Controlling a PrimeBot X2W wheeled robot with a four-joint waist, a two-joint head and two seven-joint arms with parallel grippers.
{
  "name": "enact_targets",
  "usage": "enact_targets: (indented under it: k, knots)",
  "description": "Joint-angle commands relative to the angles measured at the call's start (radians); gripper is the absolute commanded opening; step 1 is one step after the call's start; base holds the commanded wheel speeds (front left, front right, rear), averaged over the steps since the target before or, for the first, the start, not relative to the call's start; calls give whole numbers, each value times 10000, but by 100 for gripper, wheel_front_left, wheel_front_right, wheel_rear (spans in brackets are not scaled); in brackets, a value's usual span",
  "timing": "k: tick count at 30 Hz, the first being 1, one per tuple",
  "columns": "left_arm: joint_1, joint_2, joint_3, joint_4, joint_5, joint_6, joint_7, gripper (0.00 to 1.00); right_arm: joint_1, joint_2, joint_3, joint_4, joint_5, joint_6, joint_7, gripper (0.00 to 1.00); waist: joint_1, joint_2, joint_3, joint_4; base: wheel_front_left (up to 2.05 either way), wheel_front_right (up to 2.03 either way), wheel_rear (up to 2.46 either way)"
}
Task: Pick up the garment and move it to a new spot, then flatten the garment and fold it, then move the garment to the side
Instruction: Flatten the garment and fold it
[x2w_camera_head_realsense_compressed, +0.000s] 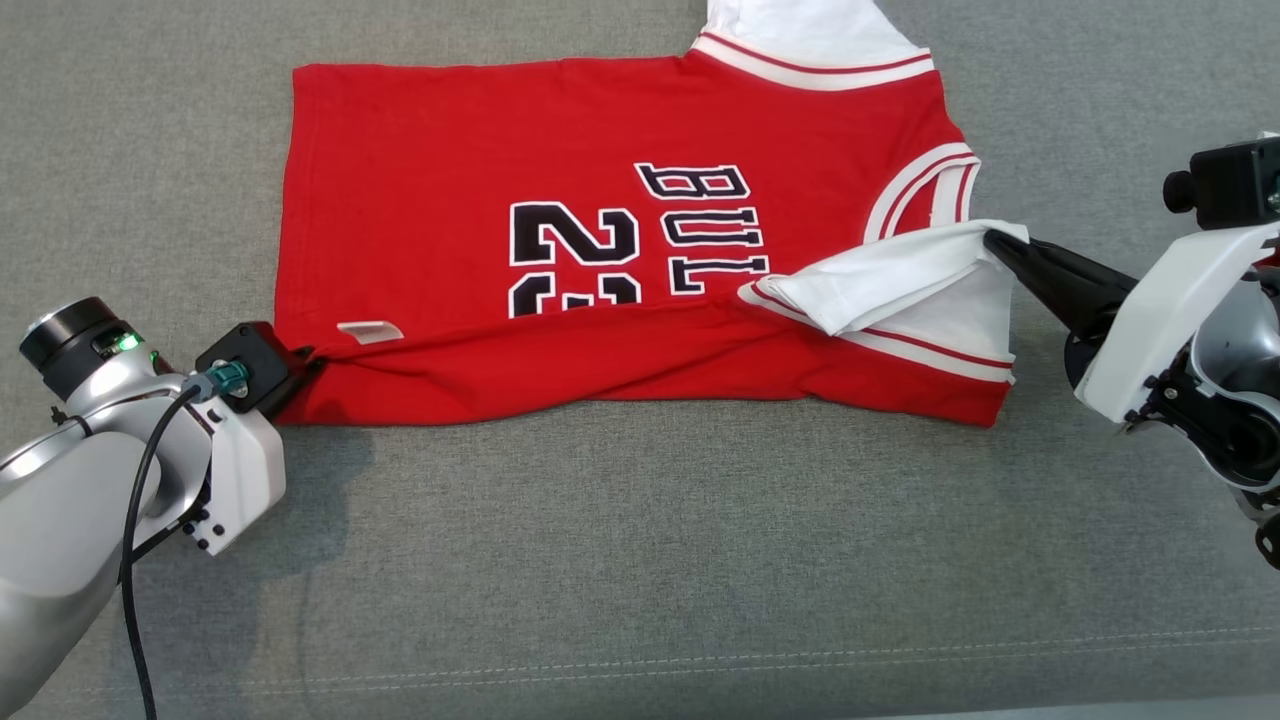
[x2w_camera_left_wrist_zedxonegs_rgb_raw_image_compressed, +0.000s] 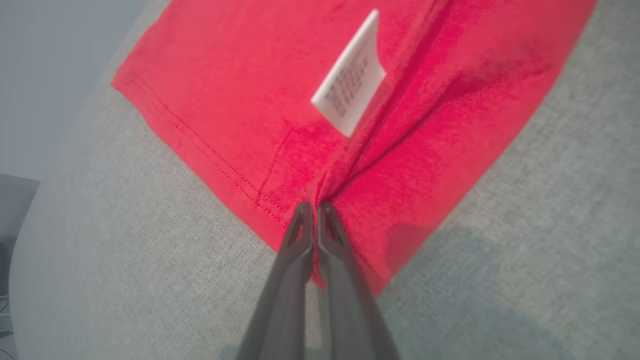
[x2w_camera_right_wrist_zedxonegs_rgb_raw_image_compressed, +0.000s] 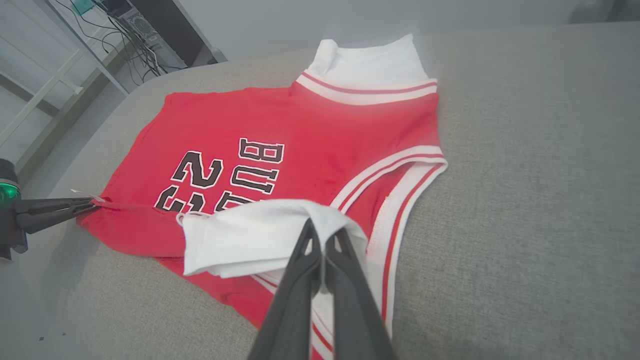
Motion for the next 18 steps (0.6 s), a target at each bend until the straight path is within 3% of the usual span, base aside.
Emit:
enact_targets:
  k: [1, 18]
  knots:
    - [-527, 311, 353, 164, 42, 17, -174, 0, -132, -68, 121, -34, -87, -29, -218, 0, 0, 0, 86, 59, 0, 0, 0]
    - [-817, -400, 351, 1325, 98, 17, -1042, 0, -1070, 230, 1105, 1101, -181, -29, -1399, 0, 0, 0, 318, 233, 0, 0, 0]
